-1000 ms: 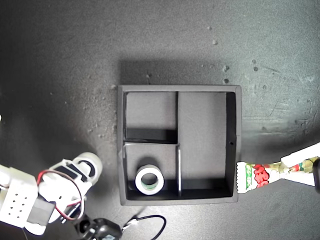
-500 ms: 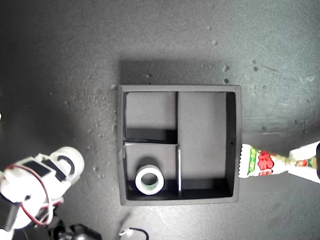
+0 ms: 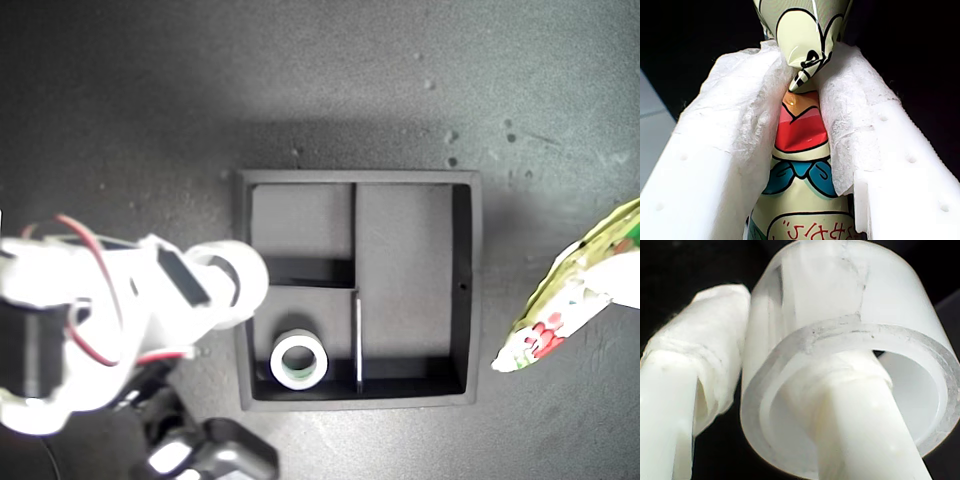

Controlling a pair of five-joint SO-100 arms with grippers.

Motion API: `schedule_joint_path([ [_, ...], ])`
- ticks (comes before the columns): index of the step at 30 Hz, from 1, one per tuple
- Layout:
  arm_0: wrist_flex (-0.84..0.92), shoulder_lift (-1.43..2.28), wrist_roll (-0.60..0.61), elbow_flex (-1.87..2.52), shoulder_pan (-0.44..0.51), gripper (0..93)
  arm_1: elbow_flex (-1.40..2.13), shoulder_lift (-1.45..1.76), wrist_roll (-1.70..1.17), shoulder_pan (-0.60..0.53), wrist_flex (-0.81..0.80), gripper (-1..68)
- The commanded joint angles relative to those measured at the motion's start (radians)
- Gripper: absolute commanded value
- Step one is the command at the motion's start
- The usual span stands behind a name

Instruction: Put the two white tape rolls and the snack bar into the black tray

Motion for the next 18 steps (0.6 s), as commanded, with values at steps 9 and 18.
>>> schedule_joint_path([
  [9, 0.284, -0.535, -0.003, -0.752, -0.029, 0.0, -0.739, -0.696, -0.265, -0.075, 0.173, -0.6],
  [18, 0.284, -0.589, -0.008, -0.756, -0.031, 0.0, -0.784, -0.782, -0.252, -0.087, 0.181, -0.6],
])
